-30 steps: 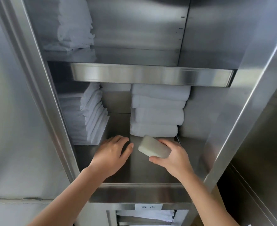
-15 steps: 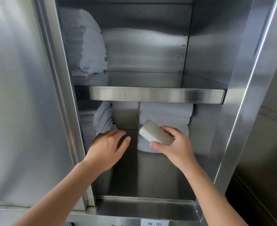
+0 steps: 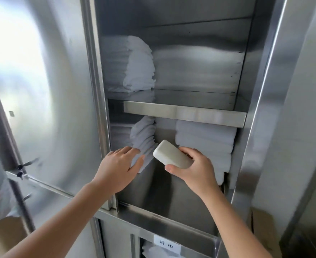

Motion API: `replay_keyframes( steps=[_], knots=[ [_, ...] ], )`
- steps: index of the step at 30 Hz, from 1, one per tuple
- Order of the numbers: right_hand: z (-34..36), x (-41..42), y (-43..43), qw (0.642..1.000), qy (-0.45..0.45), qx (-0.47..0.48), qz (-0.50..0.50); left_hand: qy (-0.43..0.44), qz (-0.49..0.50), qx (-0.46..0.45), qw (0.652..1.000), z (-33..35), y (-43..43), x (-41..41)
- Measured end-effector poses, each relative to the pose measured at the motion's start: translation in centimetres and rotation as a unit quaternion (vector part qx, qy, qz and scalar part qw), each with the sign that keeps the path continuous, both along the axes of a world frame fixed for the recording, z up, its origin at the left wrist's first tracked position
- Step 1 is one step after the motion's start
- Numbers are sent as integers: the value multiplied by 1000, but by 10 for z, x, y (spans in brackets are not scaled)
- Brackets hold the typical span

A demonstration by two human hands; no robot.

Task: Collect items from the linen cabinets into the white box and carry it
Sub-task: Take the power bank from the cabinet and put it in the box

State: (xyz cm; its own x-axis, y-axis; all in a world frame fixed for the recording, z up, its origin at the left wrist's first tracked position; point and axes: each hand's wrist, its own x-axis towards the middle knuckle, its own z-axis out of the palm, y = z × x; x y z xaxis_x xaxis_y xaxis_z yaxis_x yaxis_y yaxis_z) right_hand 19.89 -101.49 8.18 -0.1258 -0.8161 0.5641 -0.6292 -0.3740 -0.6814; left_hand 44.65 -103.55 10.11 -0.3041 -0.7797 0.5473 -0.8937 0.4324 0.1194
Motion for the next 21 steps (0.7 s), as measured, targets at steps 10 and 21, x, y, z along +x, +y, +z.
replay_keyframes(
  steps=[10, 21],
  knots=[
    [5, 27, 45, 990, 9, -32, 134, -15, 137, 8, 990, 3, 105, 26],
    [0, 81, 76, 973, -16, -7, 230, 16, 239, 17, 971, -1, 179, 71]
  ],
)
